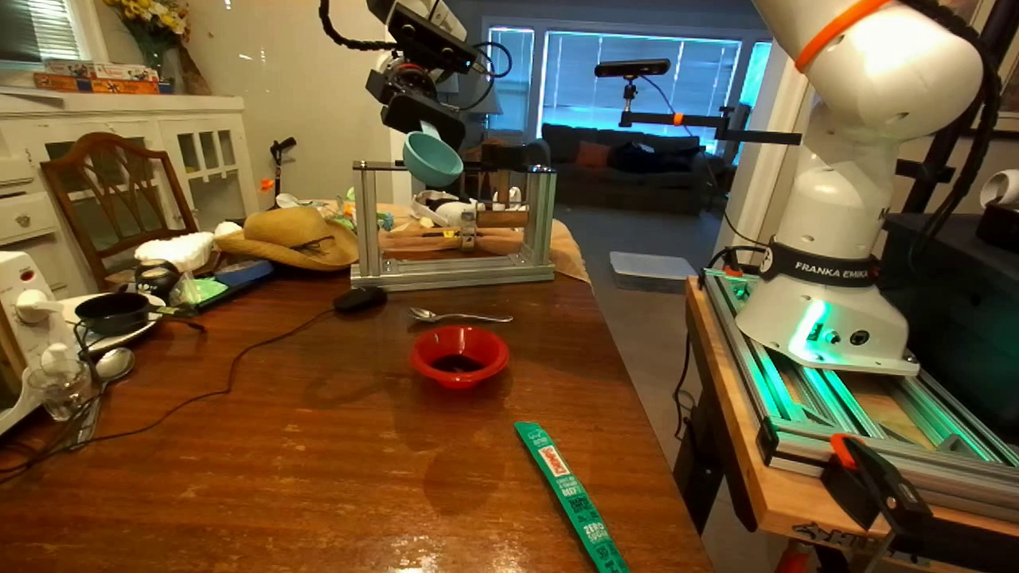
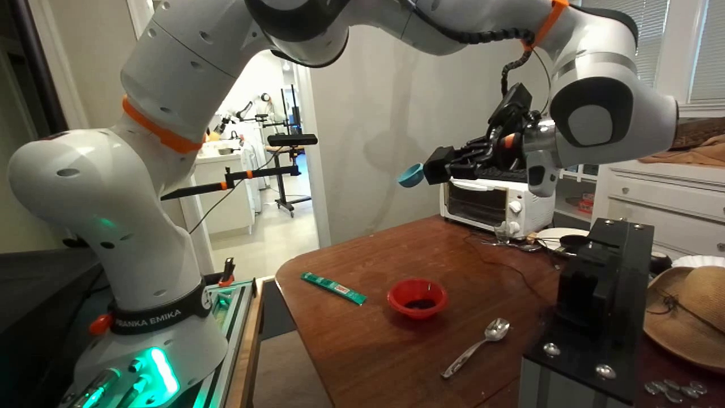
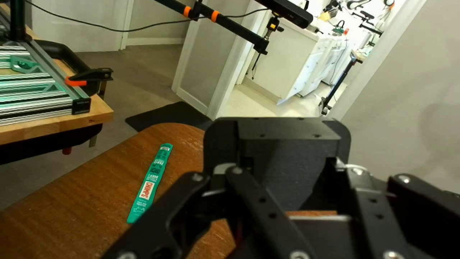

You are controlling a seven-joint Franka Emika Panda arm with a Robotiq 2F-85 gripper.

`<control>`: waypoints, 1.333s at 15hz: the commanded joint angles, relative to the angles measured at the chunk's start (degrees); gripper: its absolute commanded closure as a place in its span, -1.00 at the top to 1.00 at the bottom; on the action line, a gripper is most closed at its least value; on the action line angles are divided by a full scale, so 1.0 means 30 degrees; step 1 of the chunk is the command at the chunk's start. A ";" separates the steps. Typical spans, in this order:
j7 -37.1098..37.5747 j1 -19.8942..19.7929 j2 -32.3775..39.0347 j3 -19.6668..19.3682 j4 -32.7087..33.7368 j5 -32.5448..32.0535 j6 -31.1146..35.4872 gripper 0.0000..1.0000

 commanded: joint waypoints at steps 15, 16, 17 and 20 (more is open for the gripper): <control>-0.4883 0.0389 -0.2175 -0.0488 -0.4314 -0.2955 0.5551 -0.55; -0.5083 0.0446 -0.2273 -0.0440 -0.4640 -0.3267 0.5849 -0.55; -0.5221 0.0486 -0.2355 -0.0400 -0.4930 -0.3599 0.6022 -0.55; -0.5473 0.0574 -0.2668 -0.0372 -0.5787 -0.4470 0.6530 -0.55</control>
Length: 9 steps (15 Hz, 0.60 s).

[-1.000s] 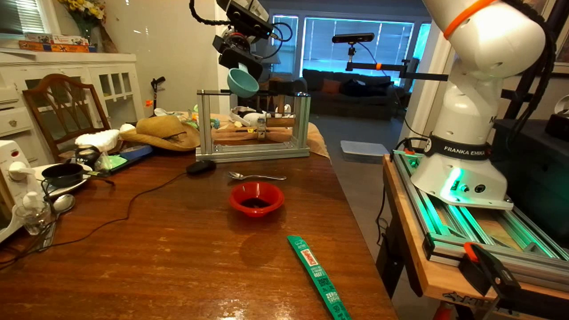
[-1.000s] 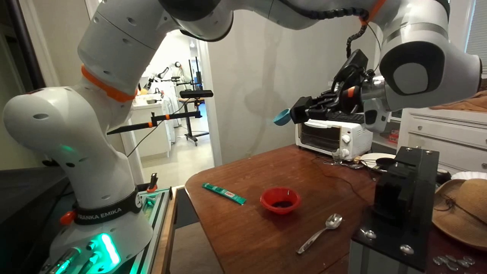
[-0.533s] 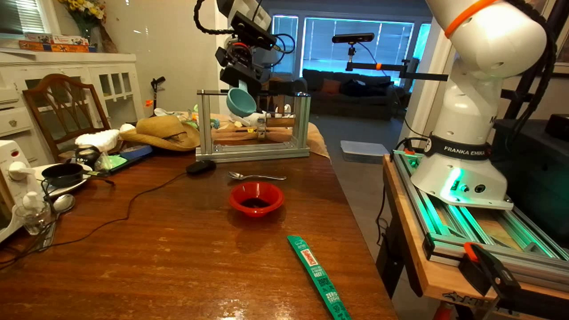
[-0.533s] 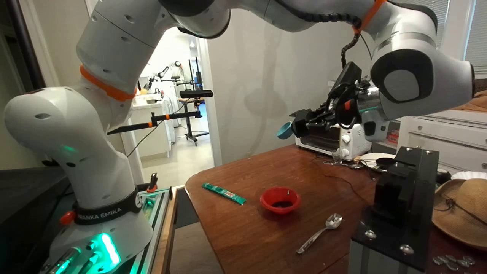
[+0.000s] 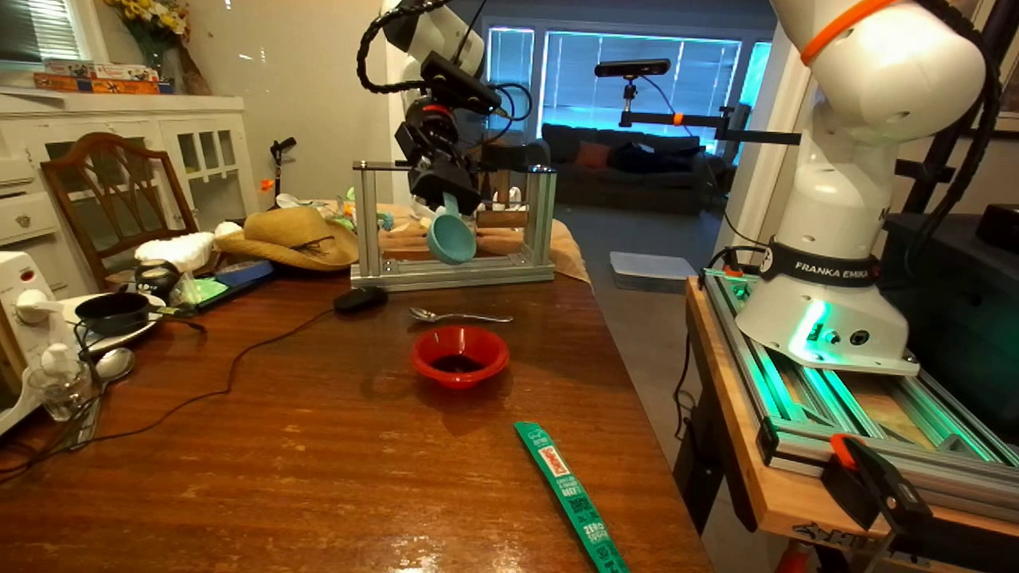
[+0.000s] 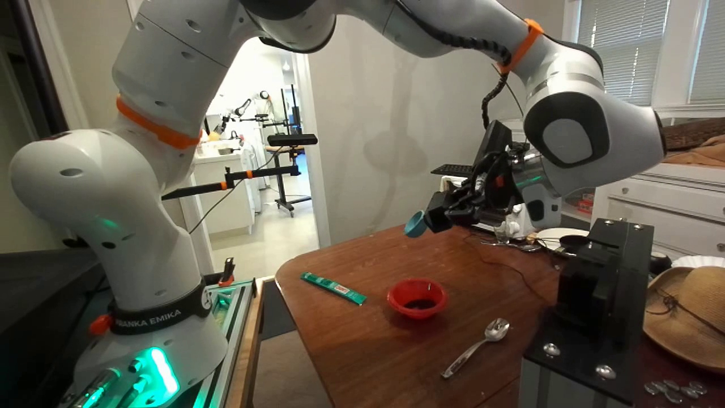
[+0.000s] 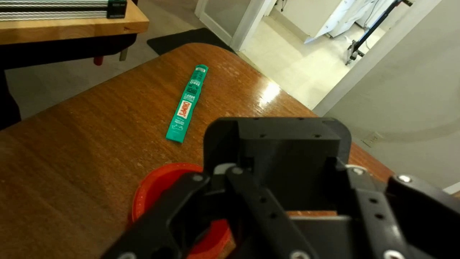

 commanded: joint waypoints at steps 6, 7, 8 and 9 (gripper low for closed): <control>-0.0658 0.0149 -0.0870 0.0324 -0.2171 -0.2411 0.2008 -0.55; -0.0758 0.0168 -0.0821 0.0399 -0.2248 -0.2596 0.2332 -0.55; -0.0805 0.0172 -0.0728 0.0492 -0.2246 -0.2774 0.2546 -0.55; -0.0836 0.0142 -0.0640 0.0602 -0.2282 -0.2878 0.2690 -0.55</control>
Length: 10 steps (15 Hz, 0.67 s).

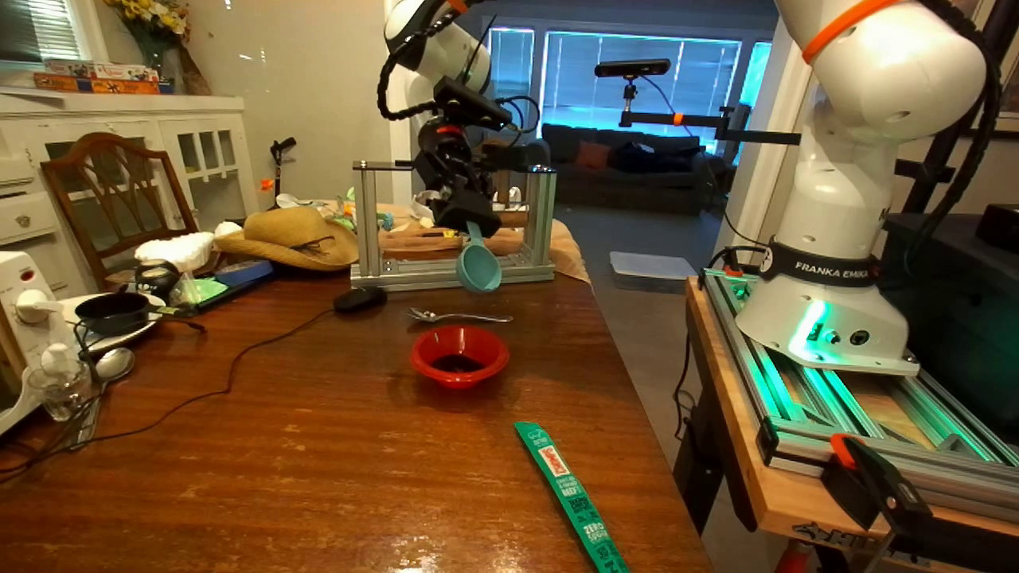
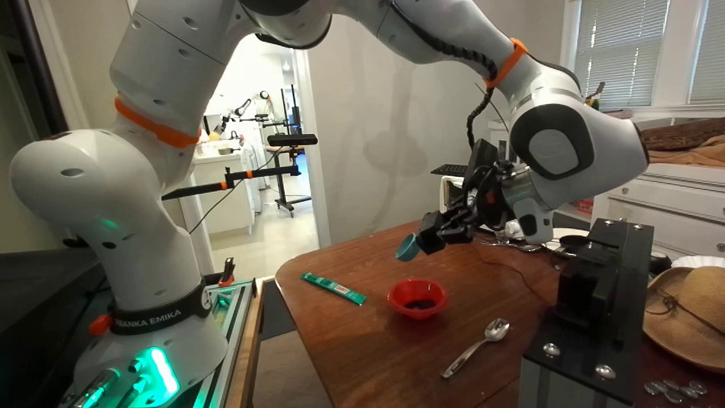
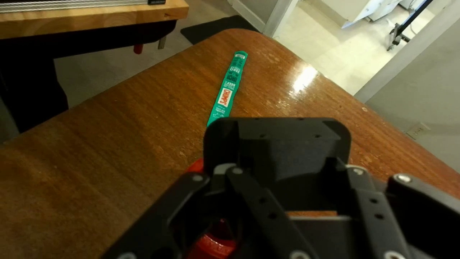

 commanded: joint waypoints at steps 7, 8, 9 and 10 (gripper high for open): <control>0.0085 0.0221 -0.0158 0.0483 -0.1024 -0.1757 0.2336 -0.55; 0.0137 0.0294 -0.0211 0.0501 -0.1164 -0.1953 0.2728 -0.55; 0.0178 0.0375 -0.0240 0.0528 -0.1258 -0.2171 0.3081 -0.55; 0.0197 0.0515 -0.0269 0.0557 -0.1343 -0.2523 0.3480 -0.55</control>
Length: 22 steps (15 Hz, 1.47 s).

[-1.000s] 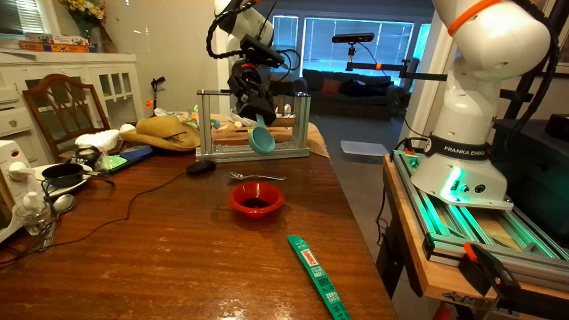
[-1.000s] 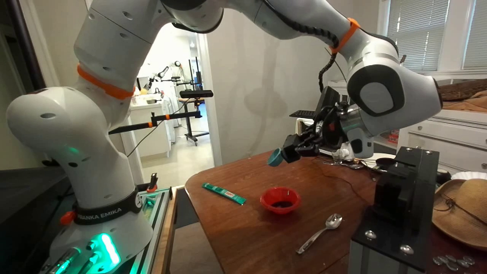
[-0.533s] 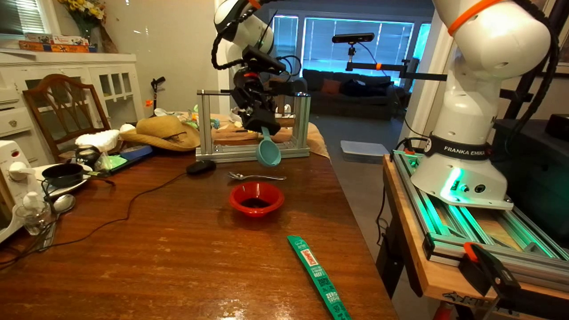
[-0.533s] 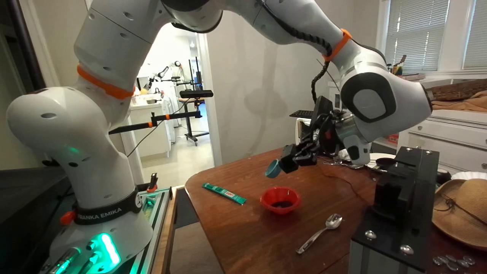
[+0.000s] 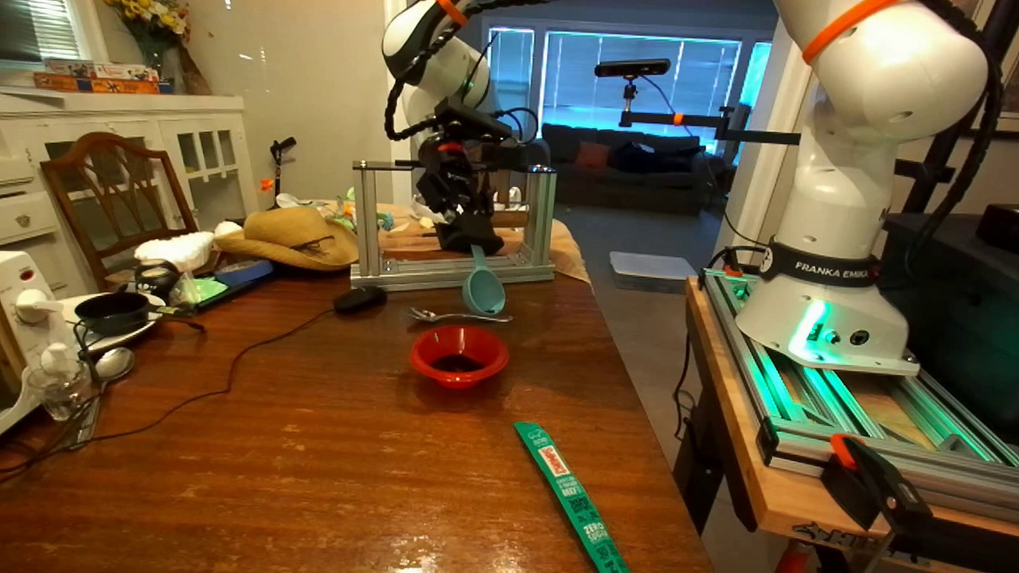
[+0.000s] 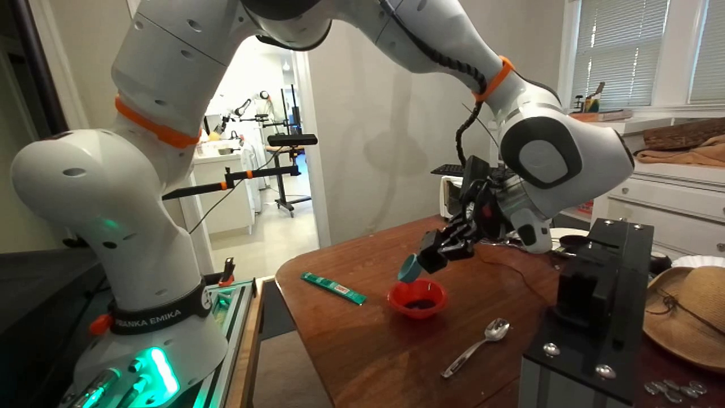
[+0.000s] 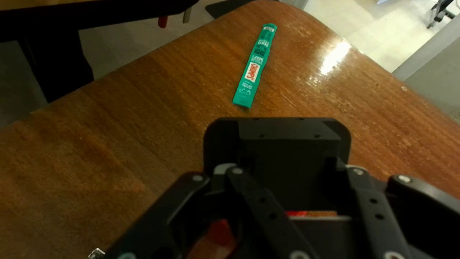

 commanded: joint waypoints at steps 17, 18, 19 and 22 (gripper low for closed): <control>0.0665 0.2907 -0.3164 0.1984 -0.4583 -0.4420 0.7750 -0.55; 0.0701 0.3021 -0.3409 0.2047 -0.4848 -0.4609 0.8005 -0.55; 0.0760 0.3163 -0.3717 0.2105 -0.5241 -0.4826 0.8407 -0.55; 0.0727 0.3407 -0.4531 0.2190 -0.6226 -0.5331 0.9951 -0.55</control>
